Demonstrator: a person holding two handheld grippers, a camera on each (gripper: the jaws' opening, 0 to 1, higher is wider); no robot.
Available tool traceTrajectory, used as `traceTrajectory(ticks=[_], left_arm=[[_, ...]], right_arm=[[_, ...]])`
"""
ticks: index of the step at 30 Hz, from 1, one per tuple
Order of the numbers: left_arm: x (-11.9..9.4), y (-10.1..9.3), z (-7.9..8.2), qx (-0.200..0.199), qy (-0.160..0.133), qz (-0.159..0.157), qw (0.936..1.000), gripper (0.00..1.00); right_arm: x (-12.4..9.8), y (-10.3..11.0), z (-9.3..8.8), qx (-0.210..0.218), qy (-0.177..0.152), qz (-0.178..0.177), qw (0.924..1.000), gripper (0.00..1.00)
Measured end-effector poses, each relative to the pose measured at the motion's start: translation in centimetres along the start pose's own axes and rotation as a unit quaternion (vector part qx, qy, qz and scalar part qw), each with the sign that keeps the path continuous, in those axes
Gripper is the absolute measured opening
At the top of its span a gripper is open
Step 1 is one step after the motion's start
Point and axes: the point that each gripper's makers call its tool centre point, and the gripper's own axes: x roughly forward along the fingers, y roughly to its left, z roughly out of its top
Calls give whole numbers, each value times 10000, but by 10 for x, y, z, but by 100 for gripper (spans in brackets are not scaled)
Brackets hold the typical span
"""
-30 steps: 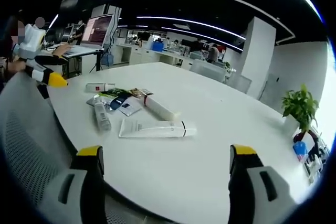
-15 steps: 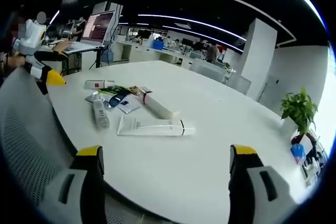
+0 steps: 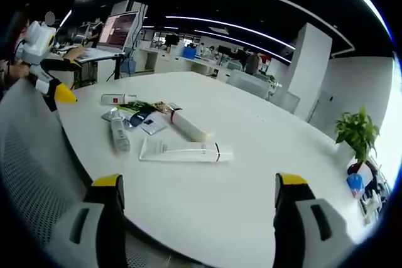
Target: Arrange the skincare products in the storage area until every visible bottle or jar stands upright without overlapping.
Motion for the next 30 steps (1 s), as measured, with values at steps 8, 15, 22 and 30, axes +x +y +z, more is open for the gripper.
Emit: traceTrajectory(ticks=[8, 15, 22, 30], left_arm=[[0, 1, -1, 0, 28, 19, 10000, 97], [0, 2, -2, 3, 36, 60, 10000, 97], [0, 1, -1, 6, 32, 77, 10000, 97], [-1, 2, 0, -10, -18, 107, 9999, 97]], right_arm=[[0, 0, 3, 54, -94, 0, 9999, 100], [0, 1, 3, 37, -81, 5, 10000, 100], [-1, 1, 2, 31, -58, 8, 10000, 99], [-1, 0, 0, -20, 4, -10, 10000, 99]])
